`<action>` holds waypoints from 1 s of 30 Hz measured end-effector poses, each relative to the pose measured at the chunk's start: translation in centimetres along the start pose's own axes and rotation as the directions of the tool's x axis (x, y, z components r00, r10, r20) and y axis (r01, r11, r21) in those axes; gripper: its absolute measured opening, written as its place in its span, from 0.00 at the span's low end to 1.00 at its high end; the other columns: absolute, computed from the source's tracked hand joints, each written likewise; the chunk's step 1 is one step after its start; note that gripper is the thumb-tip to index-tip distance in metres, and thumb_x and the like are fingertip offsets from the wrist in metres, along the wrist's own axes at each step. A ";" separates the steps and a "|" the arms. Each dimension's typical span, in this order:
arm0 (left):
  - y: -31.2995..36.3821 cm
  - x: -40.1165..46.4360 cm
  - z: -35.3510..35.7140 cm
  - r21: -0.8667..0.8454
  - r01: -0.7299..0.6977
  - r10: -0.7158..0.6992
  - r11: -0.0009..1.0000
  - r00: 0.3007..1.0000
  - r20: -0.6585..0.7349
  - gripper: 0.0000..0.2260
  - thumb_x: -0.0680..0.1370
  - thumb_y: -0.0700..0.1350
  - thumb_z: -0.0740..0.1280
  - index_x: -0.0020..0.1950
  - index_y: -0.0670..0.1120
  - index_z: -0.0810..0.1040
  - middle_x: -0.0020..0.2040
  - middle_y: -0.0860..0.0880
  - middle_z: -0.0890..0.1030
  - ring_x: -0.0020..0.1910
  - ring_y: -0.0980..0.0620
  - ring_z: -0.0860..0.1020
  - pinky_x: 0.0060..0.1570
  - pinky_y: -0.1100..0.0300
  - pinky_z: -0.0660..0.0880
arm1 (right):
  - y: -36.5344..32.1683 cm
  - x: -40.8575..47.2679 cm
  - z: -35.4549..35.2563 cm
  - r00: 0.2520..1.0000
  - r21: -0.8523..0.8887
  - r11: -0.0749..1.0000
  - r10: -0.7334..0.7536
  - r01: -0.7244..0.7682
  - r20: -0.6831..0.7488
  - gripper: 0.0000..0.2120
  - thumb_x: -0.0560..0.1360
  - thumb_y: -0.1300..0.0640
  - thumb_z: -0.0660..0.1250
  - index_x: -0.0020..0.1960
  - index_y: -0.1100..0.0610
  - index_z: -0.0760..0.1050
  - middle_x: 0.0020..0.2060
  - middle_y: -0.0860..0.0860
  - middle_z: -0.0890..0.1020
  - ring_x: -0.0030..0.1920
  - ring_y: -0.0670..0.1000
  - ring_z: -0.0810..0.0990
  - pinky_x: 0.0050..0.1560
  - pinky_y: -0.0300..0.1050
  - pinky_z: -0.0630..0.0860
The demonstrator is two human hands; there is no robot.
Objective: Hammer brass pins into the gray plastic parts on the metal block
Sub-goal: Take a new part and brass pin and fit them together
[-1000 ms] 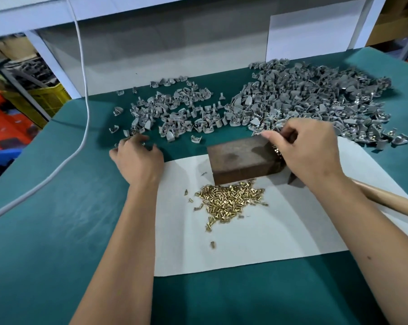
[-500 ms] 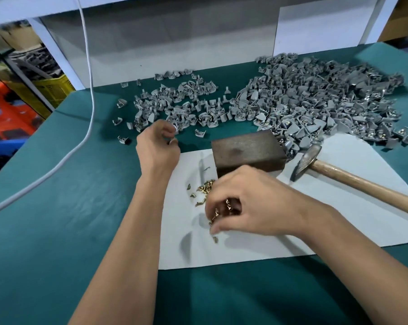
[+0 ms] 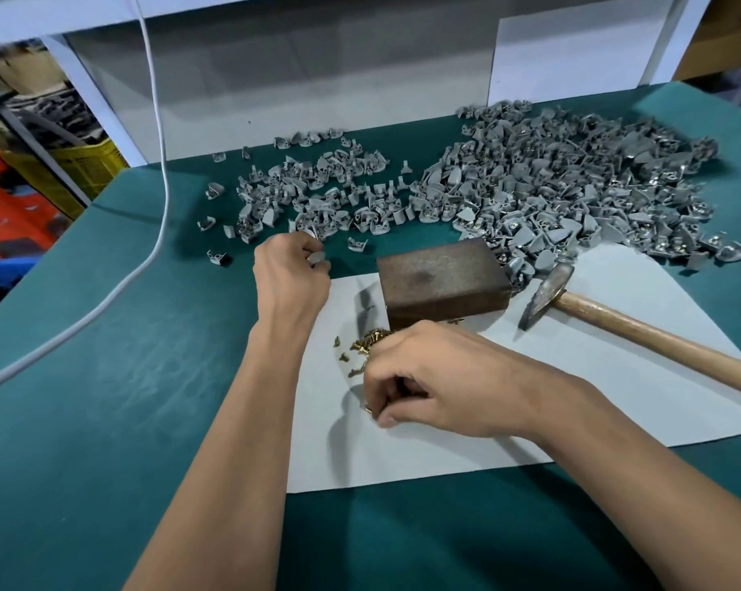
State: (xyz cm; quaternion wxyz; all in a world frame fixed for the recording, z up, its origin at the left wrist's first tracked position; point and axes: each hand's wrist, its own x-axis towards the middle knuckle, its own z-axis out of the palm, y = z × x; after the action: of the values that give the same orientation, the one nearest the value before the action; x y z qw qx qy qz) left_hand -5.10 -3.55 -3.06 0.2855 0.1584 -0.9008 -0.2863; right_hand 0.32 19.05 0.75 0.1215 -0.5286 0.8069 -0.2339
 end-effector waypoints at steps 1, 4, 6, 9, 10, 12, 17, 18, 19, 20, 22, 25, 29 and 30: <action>0.0 0.0 0.0 -0.009 0.008 -0.009 1.000 1.000 -0.025 0.07 0.75 0.34 0.69 0.48 0.40 0.86 0.41 0.45 0.85 0.43 0.44 0.84 0.48 0.52 0.81 | 0.1 0.0 -0.1 0.999 0.013 1.000 -0.002 0.002 -0.043 0.04 0.76 0.51 0.75 0.45 0.48 0.80 0.42 0.40 0.79 0.45 0.41 0.77 0.45 0.43 0.76; 0.7 0.0 -0.2 -0.152 0.033 -0.044 0.988 0.996 -0.073 0.07 0.75 0.37 0.73 0.51 0.44 0.87 0.40 0.52 0.84 0.42 0.52 0.84 0.49 0.58 0.82 | 0.5 -0.1 -0.5 0.970 0.127 0.992 0.030 0.001 -0.242 0.03 0.77 0.55 0.73 0.48 0.54 0.80 0.43 0.41 0.82 0.46 0.41 0.80 0.49 0.38 0.76; 1.5 -0.1 -0.2 -0.315 0.009 -0.030 0.949 0.998 -0.059 0.08 0.75 0.39 0.76 0.53 0.45 0.87 0.43 0.53 0.85 0.42 0.57 0.84 0.50 0.61 0.82 | 1.0 -0.3 -0.8 0.915 0.208 0.978 0.099 -0.017 -0.391 0.03 0.77 0.55 0.71 0.49 0.54 0.81 0.43 0.41 0.83 0.45 0.41 0.82 0.47 0.36 0.78; 3.6 -0.5 -0.2 -0.704 0.061 -0.032 0.707 0.998 0.054 0.10 0.74 0.35 0.77 0.54 0.42 0.85 0.47 0.45 0.86 0.46 0.51 0.84 0.52 0.58 0.82 | 2.5 -0.7 -1.6 0.785 0.310 0.950 0.214 -0.030 -0.581 0.04 0.76 0.59 0.74 0.49 0.52 0.84 0.42 0.41 0.84 0.42 0.42 0.83 0.42 0.33 0.77; 4.3 -0.8 -0.2 -0.809 0.109 -0.014 0.578 0.992 0.123 0.11 0.73 0.34 0.77 0.54 0.42 0.84 0.47 0.43 0.86 0.47 0.49 0.84 0.51 0.56 0.82 | 3.0 -0.8 -1.9 0.745 0.357 0.934 0.254 -0.022 -0.618 0.05 0.76 0.60 0.74 0.50 0.51 0.84 0.41 0.42 0.84 0.40 0.43 0.82 0.40 0.33 0.76; 5.5 -1.3 -0.2 -0.897 0.191 0.089 0.399 0.965 0.245 0.12 0.71 0.34 0.77 0.52 0.42 0.83 0.47 0.43 0.87 0.46 0.49 0.85 0.49 0.57 0.81 | 3.8 -1.1 -2.4 0.679 0.425 0.905 0.311 0.002 -0.665 0.07 0.77 0.63 0.73 0.50 0.51 0.85 0.41 0.44 0.85 0.35 0.46 0.82 0.37 0.35 0.76; 6.6 -2.1 -0.3 -0.888 0.262 0.332 0.378 0.857 0.394 0.13 0.69 0.33 0.77 0.53 0.39 0.83 0.50 0.40 0.87 0.49 0.46 0.85 0.53 0.52 0.83 | 4.9 -1.6 -3.2 0.572 0.412 0.911 0.351 -0.025 -0.742 0.10 0.77 0.66 0.72 0.52 0.53 0.86 0.42 0.42 0.85 0.38 0.44 0.83 0.41 0.36 0.77; 6.7 -2.1 -0.3 -0.877 0.269 0.348 0.397 0.841 0.415 0.14 0.68 0.34 0.77 0.53 0.39 0.83 0.50 0.40 0.87 0.48 0.46 0.86 0.53 0.52 0.83 | 4.9 -1.6 -3.1 0.567 0.382 0.923 0.340 -0.048 -0.750 0.10 0.77 0.65 0.72 0.52 0.53 0.86 0.43 0.42 0.86 0.43 0.44 0.84 0.45 0.39 0.79; 6.8 -2.2 -0.3 -0.863 0.275 0.357 0.423 0.825 0.438 0.15 0.67 0.35 0.78 0.53 0.39 0.84 0.49 0.41 0.87 0.48 0.46 0.86 0.53 0.53 0.83 | 4.7 -1.5 -3.1 0.561 0.337 0.938 0.321 -0.079 -0.763 0.10 0.76 0.65 0.72 0.52 0.53 0.86 0.45 0.42 0.86 0.47 0.43 0.84 0.48 0.41 0.80; 6.8 -2.2 -0.3 -0.847 0.280 0.359 0.453 0.812 0.460 0.15 0.67 0.36 0.78 0.53 0.40 0.85 0.49 0.41 0.87 0.47 0.47 0.86 0.52 0.54 0.83 | 4.5 -1.4 -2.9 0.554 0.286 0.952 0.296 -0.108 -0.778 0.09 0.76 0.64 0.73 0.52 0.53 0.85 0.46 0.43 0.86 0.49 0.43 0.84 0.52 0.43 0.81; 6.8 -2.2 -0.3 -0.817 0.283 0.354 0.503 0.794 0.494 0.16 0.67 0.36 0.79 0.53 0.40 0.85 0.48 0.41 0.87 0.46 0.47 0.86 0.50 0.54 0.83 | 4.1 -1.2 -2.6 0.531 0.242 0.962 0.274 -0.130 -0.802 0.10 0.75 0.64 0.74 0.53 0.54 0.83 0.45 0.44 0.85 0.49 0.44 0.84 0.54 0.46 0.81; 6.8 -2.2 -0.3 -0.801 0.262 0.367 0.539 0.783 0.503 0.15 0.66 0.37 0.79 0.53 0.42 0.86 0.46 0.44 0.87 0.45 0.49 0.86 0.49 0.58 0.83 | 3.8 -1.1 -2.5 0.497 0.247 0.961 0.276 -0.125 -0.823 0.14 0.73 0.62 0.75 0.56 0.54 0.77 0.41 0.42 0.85 0.47 0.43 0.85 0.53 0.48 0.81; 6.9 -2.2 -0.3 -0.799 0.251 0.368 0.547 0.785 0.498 0.16 0.67 0.37 0.79 0.54 0.41 0.86 0.46 0.45 0.87 0.45 0.50 0.85 0.49 0.59 0.82 | 4.0 -1.1 -2.4 0.497 0.224 0.964 0.266 -0.143 -0.826 0.17 0.72 0.63 0.76 0.57 0.54 0.75 0.40 0.42 0.85 0.46 0.42 0.85 0.50 0.48 0.82; 6.9 -2.2 -0.3 -0.799 0.254 0.367 0.544 0.785 0.500 0.16 0.67 0.37 0.79 0.54 0.41 0.86 0.45 0.45 0.87 0.44 0.49 0.85 0.49 0.59 0.82 | 4.1 -1.1 -2.4 0.497 0.220 0.964 0.265 -0.149 -0.826 0.17 0.72 0.63 0.76 0.56 0.54 0.75 0.40 0.42 0.85 0.46 0.42 0.85 0.49 0.48 0.82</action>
State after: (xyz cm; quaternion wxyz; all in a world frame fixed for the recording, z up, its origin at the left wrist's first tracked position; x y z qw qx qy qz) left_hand -4.06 2.78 0.39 0.0243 -0.1312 -0.6973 -0.7042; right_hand -3.52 21.97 0.67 -0.2282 -0.2384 0.8052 -0.4927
